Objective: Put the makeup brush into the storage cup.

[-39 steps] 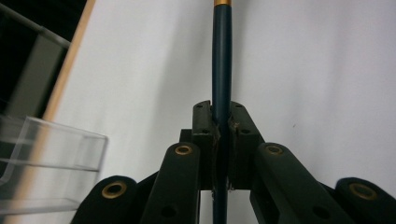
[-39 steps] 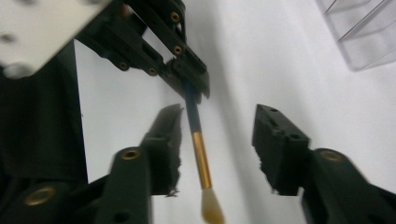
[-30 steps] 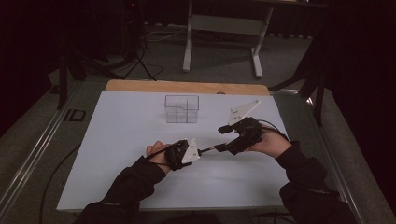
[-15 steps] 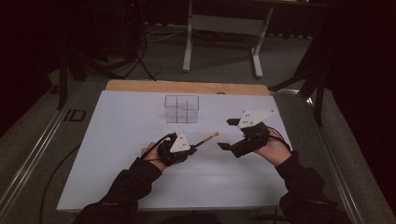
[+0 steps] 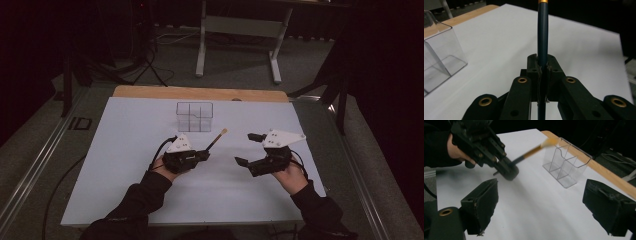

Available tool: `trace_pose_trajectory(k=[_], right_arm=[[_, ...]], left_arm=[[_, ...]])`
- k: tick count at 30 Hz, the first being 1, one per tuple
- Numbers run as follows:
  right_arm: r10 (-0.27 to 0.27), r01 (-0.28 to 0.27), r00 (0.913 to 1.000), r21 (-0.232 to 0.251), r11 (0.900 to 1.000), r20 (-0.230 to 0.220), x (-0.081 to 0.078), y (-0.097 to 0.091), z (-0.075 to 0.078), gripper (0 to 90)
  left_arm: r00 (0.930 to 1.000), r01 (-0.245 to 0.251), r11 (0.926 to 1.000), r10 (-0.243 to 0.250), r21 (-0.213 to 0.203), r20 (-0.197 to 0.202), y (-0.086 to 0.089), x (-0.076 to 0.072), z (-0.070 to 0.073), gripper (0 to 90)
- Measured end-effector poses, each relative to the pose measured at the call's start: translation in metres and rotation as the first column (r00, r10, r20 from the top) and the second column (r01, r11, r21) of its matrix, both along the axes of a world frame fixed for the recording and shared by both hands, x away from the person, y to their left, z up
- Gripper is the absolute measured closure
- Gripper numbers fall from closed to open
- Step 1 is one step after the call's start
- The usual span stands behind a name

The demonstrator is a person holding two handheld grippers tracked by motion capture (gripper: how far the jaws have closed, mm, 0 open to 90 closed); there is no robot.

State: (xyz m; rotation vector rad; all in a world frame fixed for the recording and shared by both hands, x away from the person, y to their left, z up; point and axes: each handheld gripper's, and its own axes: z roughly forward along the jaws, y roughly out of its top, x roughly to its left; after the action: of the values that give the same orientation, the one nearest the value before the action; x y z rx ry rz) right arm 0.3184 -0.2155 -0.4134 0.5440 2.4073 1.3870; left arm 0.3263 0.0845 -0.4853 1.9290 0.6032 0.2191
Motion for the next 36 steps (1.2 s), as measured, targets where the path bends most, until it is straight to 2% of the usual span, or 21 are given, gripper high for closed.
trace_pose_trajectory(k=[3,5,6,8,10,13,15,16,17,18,20,22,24,25,27,29,31,32,33,34,36], right_arm=[[0.002,-0.001,0.9997,0.026,0.9997,-0.022,-0.001,0.001,-0.006,12.2],[0.007,-0.005,0.9986,0.034,0.9994,-0.053,0.000,0.003,-0.010,12.2],[0.002,-0.001,0.9986,0.031,0.9995,-0.053,-0.001,0.004,-0.012,12.2],[0.006,-0.002,0.9973,0.059,0.9983,-0.073,-0.002,0.007,-0.015,12.1],[-0.003,0.009,0.9965,0.072,0.9974,-0.084,-0.003,0.009,-0.018,12.6],[0.015,-0.003,0.9917,0.093,0.9956,-0.128,-0.002,0.012,-0.021,13.2],[0.022,-0.009,0.9905,0.095,0.9954,-0.136,-0.002,0.014,-0.022,13.6],[0.028,-0.014,0.9896,0.096,0.9953,-0.141,-0.002,0.015,-0.023,13.8],[0.037,-0.021,0.9851,0.092,0.9955,-0.168,-0.002,0.019,-0.026,13.9],[0.039,-0.022,0.9816,0.092,0.9955,-0.187,-0.001,0.021,-0.028,14.0],[0.045,-0.024,0.9732,0.095,0.9952,-0.225,0.001,0.025,-0.031,14.6],[0.024,0.000,0.9679,0.095,0.9954,-0.250,0.002,0.028,-0.035,17.1],[0.024,0.009,0.9620,0.119,0.9929,-0.272,0.002,0.031,-0.039,16.2],[0.030,0.010,0.9568,0.135,0.9907,-0.289,0.002,0.032,-0.041,15.9],[0.036,0.020,0.9485,0.173,0.9847,-0.315,0.002,0.034,-0.045,20.6],[0.046,0.028,0.9414,0.213,0.9767,-0.334,0.001,0.037,-0.049,27.7],[0.058,0.032,0.9325,0.241,0.9700,-0.356,0.000,0.039,-0.051,34.5],[0.068,0.030,0.9292,0.256,0.9662,-0.363,0.000,0.041,-0.051,41.2],[0.084,0.021,0.9250,0.271,0.9623,-0.371,0.000,0.042,-0.052,44.0],[0.085,0.021,0.9254,0.274,0.9614,-0.369,0.000,0.044,-0.052,48.7],[0.109,0.007,0.9193,0.293,0.9560,-0.378,0.000,0.047,-0.052,54.4]], left_arm=[[0.9999,0.002,0.9992,-0.002,-0.041,-0.015,0.000,0.000,0.001,84.4],[0.9997,-0.003,0.9969,0.001,-0.079,-0.026,0.001,0.001,0.002,84.4],[0.9993,-0.004,0.9948,0.000,-0.102,-0.037,0.002,0.002,0.002,84.4],[0.9984,-0.012,0.9881,0.004,-0.153,-0.056,0.003,0.003,0.003,84.4],[0.9964,-0.026,0.9744,0.007,-0.223,-0.085,0.005,0.004,0.003,84.4],[0.9952,-0.030,0.9599,0.003,-0.279,-0.098,0.006,0.005,0.006,84.4],[0.9953,-0.027,0.9573,-0.001,-0.288,-0.097,0.006,0.005,0.007,84.4],[0.9945,-0.028,0.9439,-0.007,-0.329,-0.105,0.006,0.004,0.008,84.4],[0.9948,-0.025,0.9415,-0.010,-0.336,-0.102,0.005,0.004,0.009,84.4],[0.9950,-0.023,0.9362,-0.013,-0.351,-0.099,0.005,0.003,0.009,84.4],[0.9954,-0.022,0.9334,-0.013,-0.358,-0.095,0.004,0.003,0.010,84.3],[0.9953,-0.024,0.9228,-0.014,-0.385,-0.096,0.004,0.002,0.010,84.4],[0.9957,-0.017,0.9055,-0.023,-0.424,-0.090,0.006,0.001,0.010,84.3],[0.9967,-0.012,0.9013,-0.024,-0.433,-0.077,0.006,0.001,0.009,84.3],[0.9984,-0.001,0.8867,-0.026,-0.462,-0.050,0.005,0.000,0.008,84.3],[0.9980,-0.001,0.8714,-0.030,-0.491,-0.055,0.005,-0.001,0.006,84.3],[0.9985,0.000,0.8691,-0.028,-0.495,-0.048,0.003,-0.002,0.006,84.3],[0.9982,0.001,0.8678,-0.031,-0.497,-0.052,0.001,-0.003,0.006,84.3],[0.9983,0.000,0.8704,-0.029,-0.492,-0.051,0.000,-0.004,0.006,84.3],[0.9980,0.007,0.8693,-0.037,-0.494,-0.051,-0.002,-0.004,0.006,84.3],[0.9979,0.006,0.8700,-0.038,-0.493,-0.054,-0.004,-0.004,0.006,84.3]])
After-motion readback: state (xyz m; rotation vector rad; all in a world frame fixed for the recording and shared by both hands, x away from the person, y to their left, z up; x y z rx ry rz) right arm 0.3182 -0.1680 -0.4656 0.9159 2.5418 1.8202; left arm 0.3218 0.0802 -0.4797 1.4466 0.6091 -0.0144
